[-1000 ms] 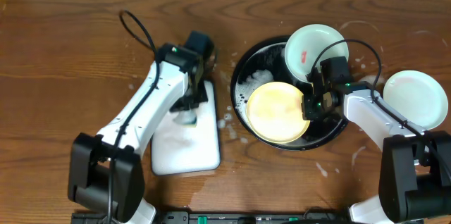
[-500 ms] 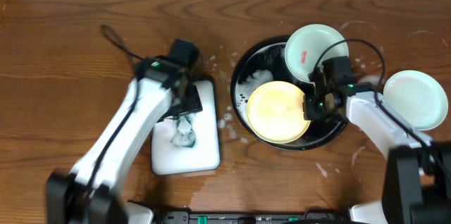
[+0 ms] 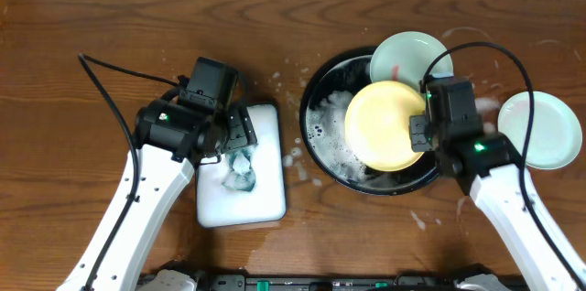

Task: Clean dirty plates on tray and stack at the side
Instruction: 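Lift the yellow plate up out of the black tray with the right gripper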

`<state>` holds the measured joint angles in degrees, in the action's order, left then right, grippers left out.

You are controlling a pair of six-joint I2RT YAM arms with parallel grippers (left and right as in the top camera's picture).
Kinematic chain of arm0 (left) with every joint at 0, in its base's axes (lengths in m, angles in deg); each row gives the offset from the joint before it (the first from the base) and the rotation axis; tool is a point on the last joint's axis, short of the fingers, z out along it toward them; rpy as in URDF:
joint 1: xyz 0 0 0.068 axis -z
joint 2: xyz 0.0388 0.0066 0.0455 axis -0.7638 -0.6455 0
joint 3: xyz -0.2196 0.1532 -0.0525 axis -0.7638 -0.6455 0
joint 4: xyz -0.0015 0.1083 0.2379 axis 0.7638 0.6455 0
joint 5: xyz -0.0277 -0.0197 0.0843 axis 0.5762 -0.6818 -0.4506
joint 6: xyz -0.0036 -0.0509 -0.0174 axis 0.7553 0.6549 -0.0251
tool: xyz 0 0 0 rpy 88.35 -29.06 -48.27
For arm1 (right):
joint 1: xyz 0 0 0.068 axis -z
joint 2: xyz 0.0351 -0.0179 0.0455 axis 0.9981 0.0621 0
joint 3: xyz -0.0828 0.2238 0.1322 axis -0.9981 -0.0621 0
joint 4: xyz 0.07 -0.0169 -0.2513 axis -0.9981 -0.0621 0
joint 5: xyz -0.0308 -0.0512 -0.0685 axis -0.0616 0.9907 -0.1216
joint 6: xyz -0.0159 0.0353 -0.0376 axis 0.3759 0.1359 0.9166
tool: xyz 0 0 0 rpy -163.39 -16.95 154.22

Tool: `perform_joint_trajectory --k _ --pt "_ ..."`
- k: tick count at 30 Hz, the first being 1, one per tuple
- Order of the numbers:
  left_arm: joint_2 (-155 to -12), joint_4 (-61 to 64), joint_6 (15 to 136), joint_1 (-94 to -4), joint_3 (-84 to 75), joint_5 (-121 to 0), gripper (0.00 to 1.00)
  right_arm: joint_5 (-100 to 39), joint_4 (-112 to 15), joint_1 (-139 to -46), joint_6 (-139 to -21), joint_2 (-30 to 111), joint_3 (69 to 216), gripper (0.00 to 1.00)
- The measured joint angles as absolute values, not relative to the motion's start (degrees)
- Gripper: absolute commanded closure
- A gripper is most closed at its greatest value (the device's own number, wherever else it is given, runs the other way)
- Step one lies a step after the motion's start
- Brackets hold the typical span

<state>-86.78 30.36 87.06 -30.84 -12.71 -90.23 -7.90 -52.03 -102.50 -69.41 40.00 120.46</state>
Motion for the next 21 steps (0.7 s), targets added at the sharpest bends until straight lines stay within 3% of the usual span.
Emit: perform_joint_trajectory --k 21 --pt "-86.8 30.3 87.1 -30.8 -12.7 -90.2 0.18 27.9 -47.8 -128.6 -52.1 34.3 120.5 0.99"
